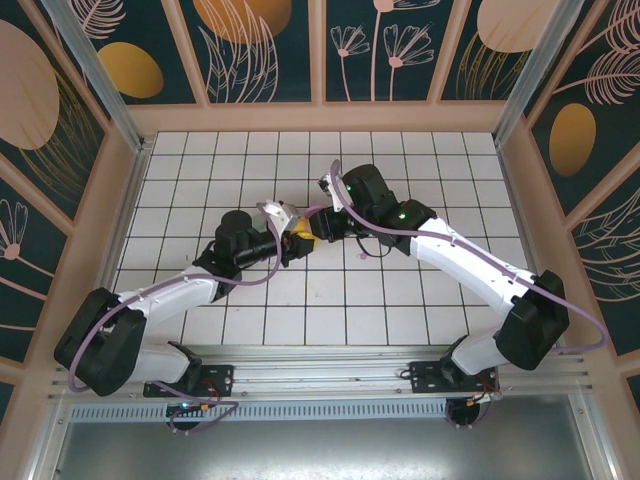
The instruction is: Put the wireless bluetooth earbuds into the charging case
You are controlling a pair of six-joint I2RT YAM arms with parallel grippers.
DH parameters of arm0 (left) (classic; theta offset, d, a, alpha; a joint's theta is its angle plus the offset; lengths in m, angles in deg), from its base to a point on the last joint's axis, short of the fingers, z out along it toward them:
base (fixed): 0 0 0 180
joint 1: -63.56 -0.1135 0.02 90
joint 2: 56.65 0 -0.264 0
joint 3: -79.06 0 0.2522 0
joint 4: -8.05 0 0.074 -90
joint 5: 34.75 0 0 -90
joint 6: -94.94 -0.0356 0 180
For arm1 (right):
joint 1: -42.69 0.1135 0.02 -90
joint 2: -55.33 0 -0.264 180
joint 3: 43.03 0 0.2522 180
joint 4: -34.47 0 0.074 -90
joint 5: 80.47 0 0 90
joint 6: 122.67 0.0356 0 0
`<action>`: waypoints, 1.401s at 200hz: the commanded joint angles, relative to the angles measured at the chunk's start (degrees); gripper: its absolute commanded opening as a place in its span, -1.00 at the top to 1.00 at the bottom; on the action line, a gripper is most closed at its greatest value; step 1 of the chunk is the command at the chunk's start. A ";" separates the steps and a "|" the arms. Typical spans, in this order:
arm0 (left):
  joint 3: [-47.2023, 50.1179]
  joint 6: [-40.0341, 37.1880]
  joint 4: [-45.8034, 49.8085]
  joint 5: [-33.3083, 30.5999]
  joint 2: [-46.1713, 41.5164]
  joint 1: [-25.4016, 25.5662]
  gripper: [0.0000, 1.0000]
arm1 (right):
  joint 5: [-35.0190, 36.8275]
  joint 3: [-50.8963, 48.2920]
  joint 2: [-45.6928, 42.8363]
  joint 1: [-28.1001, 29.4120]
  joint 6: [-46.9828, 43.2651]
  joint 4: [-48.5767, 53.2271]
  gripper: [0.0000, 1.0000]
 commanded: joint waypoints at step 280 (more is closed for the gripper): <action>-1.71 3.10 -3.25 -5.03 2.16 0.01 0.28 | -1.06 -17.77 -22.69 -15.90 25.73 5.57 0.41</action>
